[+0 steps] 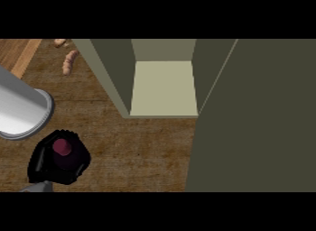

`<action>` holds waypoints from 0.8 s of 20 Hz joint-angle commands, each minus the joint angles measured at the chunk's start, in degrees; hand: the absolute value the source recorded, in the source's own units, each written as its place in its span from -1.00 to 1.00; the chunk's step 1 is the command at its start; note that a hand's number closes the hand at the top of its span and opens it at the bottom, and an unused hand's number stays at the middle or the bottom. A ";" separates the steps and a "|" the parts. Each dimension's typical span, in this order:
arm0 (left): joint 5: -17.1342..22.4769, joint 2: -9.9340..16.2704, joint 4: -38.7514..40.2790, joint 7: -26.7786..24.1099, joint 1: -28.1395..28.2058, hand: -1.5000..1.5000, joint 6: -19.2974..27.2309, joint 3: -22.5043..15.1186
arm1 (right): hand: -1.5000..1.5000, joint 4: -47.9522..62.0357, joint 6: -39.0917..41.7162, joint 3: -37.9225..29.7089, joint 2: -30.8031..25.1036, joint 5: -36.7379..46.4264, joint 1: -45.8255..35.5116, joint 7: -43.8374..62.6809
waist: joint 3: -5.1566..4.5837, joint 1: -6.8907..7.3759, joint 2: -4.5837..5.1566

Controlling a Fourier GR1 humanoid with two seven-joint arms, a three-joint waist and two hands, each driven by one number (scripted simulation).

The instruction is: Pick up the wine, place it into the cabinet and close the cabinet

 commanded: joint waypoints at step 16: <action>8.88 -5.31 -36.63 23.87 4.89 1.00 3.54 -7.46 | -1.00 -2.63 2.15 -4.19 0.26 -5.08 2.32 -1.68 | 0.04 0.43 -0.07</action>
